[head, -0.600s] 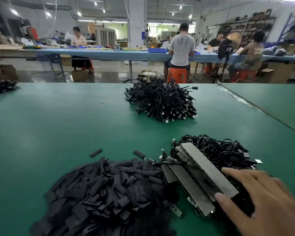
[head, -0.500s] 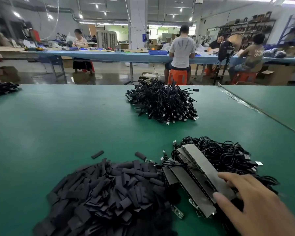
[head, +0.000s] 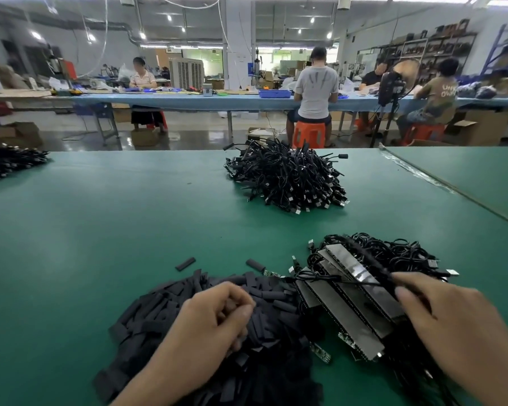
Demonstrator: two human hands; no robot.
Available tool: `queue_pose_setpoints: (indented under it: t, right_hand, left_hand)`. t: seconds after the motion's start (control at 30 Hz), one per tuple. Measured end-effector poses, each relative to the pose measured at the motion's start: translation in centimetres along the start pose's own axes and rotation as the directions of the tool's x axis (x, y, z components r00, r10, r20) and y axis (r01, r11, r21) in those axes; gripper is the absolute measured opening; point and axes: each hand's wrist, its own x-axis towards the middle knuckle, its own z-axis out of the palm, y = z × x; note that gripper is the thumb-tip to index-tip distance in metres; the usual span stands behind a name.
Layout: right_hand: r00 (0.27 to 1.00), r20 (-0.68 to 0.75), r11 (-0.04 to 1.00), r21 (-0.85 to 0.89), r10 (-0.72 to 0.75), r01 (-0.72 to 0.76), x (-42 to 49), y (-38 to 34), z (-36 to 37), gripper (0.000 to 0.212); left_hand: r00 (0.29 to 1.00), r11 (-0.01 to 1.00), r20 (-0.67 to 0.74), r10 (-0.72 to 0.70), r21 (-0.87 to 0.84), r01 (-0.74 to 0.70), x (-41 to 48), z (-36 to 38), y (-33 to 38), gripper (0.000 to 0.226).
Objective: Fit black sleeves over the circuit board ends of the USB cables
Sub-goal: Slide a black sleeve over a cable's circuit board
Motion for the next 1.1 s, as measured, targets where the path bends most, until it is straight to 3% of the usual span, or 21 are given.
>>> queue_pose_setpoints:
  t: [0.2, 0.3, 0.43, 0.63, 0.73, 0.83, 0.93, 1.03, 1.1]
  right_hand:
    - [0.954, -0.299, 0.999, -0.03, 0.034, -0.045, 2.4, 0.4, -0.1, 0.017]
    - [0.899, -0.439, 1.0, -0.002, 0.006, -0.008, 4.0, 1.0, -0.9, 0.025]
    - [0.831, -0.555, 0.992, 0.084, -0.034, 0.097, 5.6, 1.3, -2.7, 0.04]
    - [0.746, -0.644, 0.923, 0.162, -0.169, 0.349, 5.7, -2.8, -5.2, 0.03]
    - [0.75, -0.639, 0.895, 0.216, -0.172, 0.389, 5.7, -4.7, -6.1, 0.026]
    - [0.749, -0.637, 0.844, 0.29, -0.181, 0.451, 5.4, -6.7, -6.1, 0.02]
    - [0.818, -0.544, 0.734, 0.475, -0.188, 0.485, 5.0, -8.8, -5.1, 0.02]
    - [0.923, -0.323, 0.643, 0.665, -0.211, 0.38, 4.5, -10.0, -2.8, 0.026]
    - [0.968, -0.116, 0.64, 0.731, -0.224, 0.236, 4.2, -9.9, -0.4, 0.027]
  left_hand:
    - [0.997, 0.994, -0.08, -0.001, -0.109, -0.008, 2.5, 1.6, -0.1, 0.017]
    - [0.994, 0.989, -0.106, 0.005, -0.147, -0.021, 3.4, 1.7, -0.1, 0.013]
    - [0.994, 0.989, -0.109, 0.017, -0.145, -0.033, 3.6, 2.2, -0.3, 0.012]
    - [0.992, 0.964, -0.119, 0.052, -0.255, -0.081, 3.6, 1.6, -0.7, 0.014]
    - [0.978, 0.948, -0.189, 0.089, -0.285, -0.141, 3.8, 0.6, -0.3, 0.008]
    - [0.94, 0.927, -0.325, 0.101, -0.312, -0.207, 4.0, -0.9, 0.0, 0.022]
    - [0.899, 0.851, -0.436, 0.034, -0.459, -0.255, 4.1, -2.6, 0.3, 0.031]
    - [0.961, 0.708, -0.274, -0.022, -0.683, -0.179, 4.1, -3.8, 0.6, 0.046]
    - [0.987, 0.721, -0.15, -0.056, -0.69, -0.064, 4.1, -3.8, 0.9, 0.04]
